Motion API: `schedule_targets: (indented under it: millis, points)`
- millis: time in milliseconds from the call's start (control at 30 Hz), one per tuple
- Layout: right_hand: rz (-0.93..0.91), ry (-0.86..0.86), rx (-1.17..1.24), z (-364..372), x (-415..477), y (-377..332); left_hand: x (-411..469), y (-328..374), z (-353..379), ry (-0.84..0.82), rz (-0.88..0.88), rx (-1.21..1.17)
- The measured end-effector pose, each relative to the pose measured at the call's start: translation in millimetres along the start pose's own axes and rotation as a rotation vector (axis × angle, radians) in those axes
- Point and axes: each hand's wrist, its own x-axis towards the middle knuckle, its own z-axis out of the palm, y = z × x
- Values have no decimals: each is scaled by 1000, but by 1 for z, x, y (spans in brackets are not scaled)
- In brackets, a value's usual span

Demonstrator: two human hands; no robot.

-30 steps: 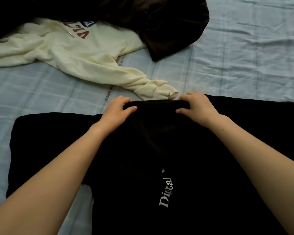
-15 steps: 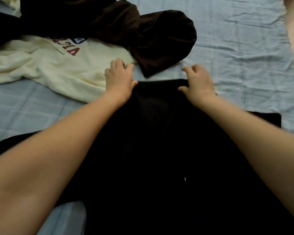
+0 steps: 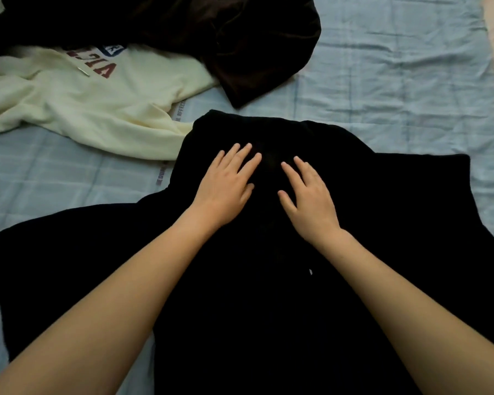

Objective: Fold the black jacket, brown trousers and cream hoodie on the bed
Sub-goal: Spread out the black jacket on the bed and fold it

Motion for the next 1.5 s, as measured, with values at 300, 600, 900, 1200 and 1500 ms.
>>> schedule_targets:
  millis: [300,600,900,1200,1500]
  points:
    - [359,-125,90,12,-89,-60,-122,87,21,39,-713,-1059]
    - [594,235,461,-14,-99,15,-134,117,27,28,-770,-1053]
    - [450,34,493,-10,-154,6,-134,163,41,16,-792,-997]
    - [345,-62,803,-48,-174,37,-140,179,49,84,-716,-1035]
    - [303,-559,839,-97,-202,82,-169,182,36,116,-659,-1169]
